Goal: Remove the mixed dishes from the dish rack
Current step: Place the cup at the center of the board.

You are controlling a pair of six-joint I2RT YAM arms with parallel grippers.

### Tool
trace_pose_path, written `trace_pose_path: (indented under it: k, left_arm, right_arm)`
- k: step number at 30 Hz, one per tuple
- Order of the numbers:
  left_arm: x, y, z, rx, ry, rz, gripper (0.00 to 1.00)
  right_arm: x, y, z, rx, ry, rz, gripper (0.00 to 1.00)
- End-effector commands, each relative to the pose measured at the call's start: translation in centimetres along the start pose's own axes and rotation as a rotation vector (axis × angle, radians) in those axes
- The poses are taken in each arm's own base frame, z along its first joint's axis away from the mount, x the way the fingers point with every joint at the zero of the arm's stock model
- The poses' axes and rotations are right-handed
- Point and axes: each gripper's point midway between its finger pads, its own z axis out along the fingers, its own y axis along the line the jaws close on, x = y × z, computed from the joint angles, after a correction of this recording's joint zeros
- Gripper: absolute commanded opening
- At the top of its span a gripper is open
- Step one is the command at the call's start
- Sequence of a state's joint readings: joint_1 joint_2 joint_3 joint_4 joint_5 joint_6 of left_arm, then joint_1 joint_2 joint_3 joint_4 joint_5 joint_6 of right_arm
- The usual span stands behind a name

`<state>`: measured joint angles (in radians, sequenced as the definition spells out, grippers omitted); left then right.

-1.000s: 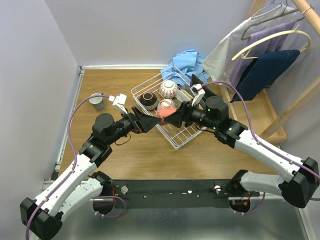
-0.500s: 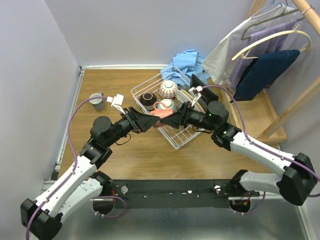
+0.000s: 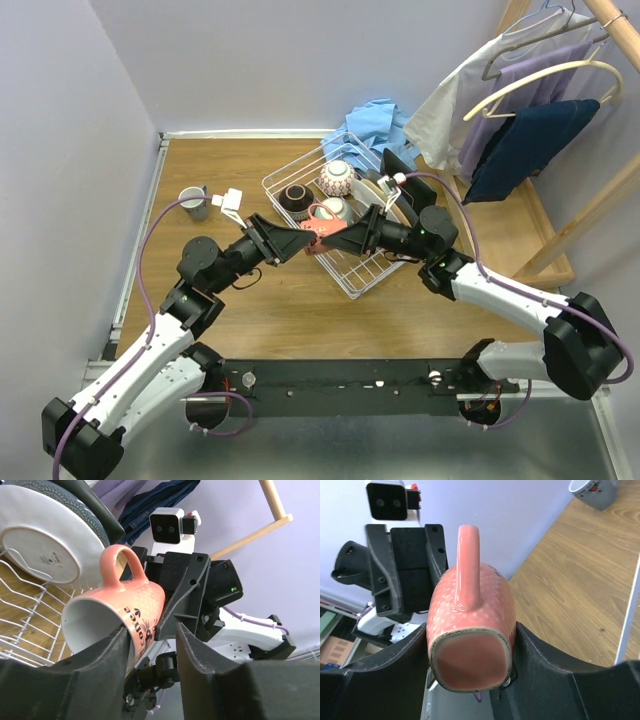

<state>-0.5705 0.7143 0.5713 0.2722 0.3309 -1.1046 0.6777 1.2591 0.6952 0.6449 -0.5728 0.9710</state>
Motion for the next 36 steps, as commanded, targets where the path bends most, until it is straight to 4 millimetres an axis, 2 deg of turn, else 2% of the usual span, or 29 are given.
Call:
trace_pose_path:
  k: [1,3,9,10,12,13,14,17,18,20,21,23,24,26,27,28,30,31,33,35,36]
  left_arm:
    - [-0.5,-2.9,-0.1,0.122,-0.009,-0.012,0.42]
    - [-0.4,-3.1,0.0,0.130,-0.005,-0.020,0.34]
    - [-0.4,-3.3,0.4,0.143,0.005,-0.038,0.20]
    - [-0.5,-3.6,0.4,0.154,0.005,-0.037,0.13]
    - [-0.5,-3.7,0.5,0.160,0.011,-0.041,0.07]
    - [-0.5,-3.8,0.5,0.164,0.011,-0.040,0.00]
    - [-0.6,-3.8,0.6,0.162,0.009,-0.037,0.00]
    - [-1.0,-3.6,0.5,0.135,-0.007,0.000,0.00]
    - [-1.5,-4.1,0.4,0.134,-0.026,0.018,0.00]
    - [-1.6,-3.3,0.4,0.082,-0.027,0.057,0.00]
    - [-2.2,-3.5,0.4,0.069,-0.049,0.078,0.00]
    - [-2.3,-2.5,0.2,0.008,-0.042,0.125,0.00]
    - [-2.7,-2.9,0.2,0.003,-0.052,0.145,0.00]
    - [-3.1,-2.0,0.0,-0.055,-0.056,0.187,0.00]
    - [-3.5,-2.5,0.0,-0.059,-0.065,0.203,0.00]
    - [-3.4,-1.9,-0.1,-0.091,-0.053,0.215,0.00]
    - [-4.4,-2.4,0.0,-0.104,-0.075,0.266,0.00]
    - [-4.1,-1.7,-0.2,-0.141,-0.054,0.272,0.00]
    - [-5.2,-1.8,-0.2,-0.178,-0.072,0.336,0.00]
    - [-5.4,-0.2,-0.7,-0.277,-0.047,0.370,0.00]
    - [-6.8,0.0,-0.7,-0.339,-0.077,0.401,0.00]
  right_arm:
    - [0.3,0.4,0.0,-0.070,0.009,0.015,0.05]
    - [0.5,0.4,0.1,-0.079,0.020,0.018,0.04]
    - [1.0,-0.1,0.3,-0.083,0.045,0.019,0.05]
    - [1.1,0.0,0.3,-0.088,0.047,0.018,0.05]
    - [1.2,-0.5,0.3,-0.079,0.053,0.021,0.05]
    - [1.3,-0.6,0.3,-0.075,0.053,0.021,0.07]
    - [1.2,-0.8,0.3,-0.070,0.051,0.019,0.09]
    - [1.2,-1.3,0.1,-0.044,0.053,0.010,0.24]
    - [1.3,-1.6,0.0,-0.032,0.058,0.002,0.37]
    - [1.2,-1.5,-0.1,-0.028,0.061,-0.018,0.53]
    - [1.4,-1.8,-0.2,-0.010,0.074,-0.029,0.66]
    - [1.1,-1.7,-0.2,0.002,0.078,-0.055,0.77]
    - [1.3,-2.3,-0.3,0.033,0.089,-0.066,0.84]
    - [0.9,-2.2,-0.3,0.049,0.086,-0.090,0.90]
    - [1.1,-2.7,-0.5,0.075,0.101,-0.104,0.93]
    - [1.1,-2.7,-0.5,0.080,0.107,-0.114,0.95]
    - [1.0,-2.9,-0.6,0.099,0.121,-0.137,0.98]
    - [1.0,-3.0,-0.6,0.107,0.125,-0.144,0.98]
    - [0.9,-3.4,-0.7,0.136,0.133,-0.163,1.00]
    - [0.7,-3.5,-0.9,0.157,0.136,-0.182,1.00]
    - [0.9,-4.2,-1.2,0.195,0.151,-0.195,1.00]
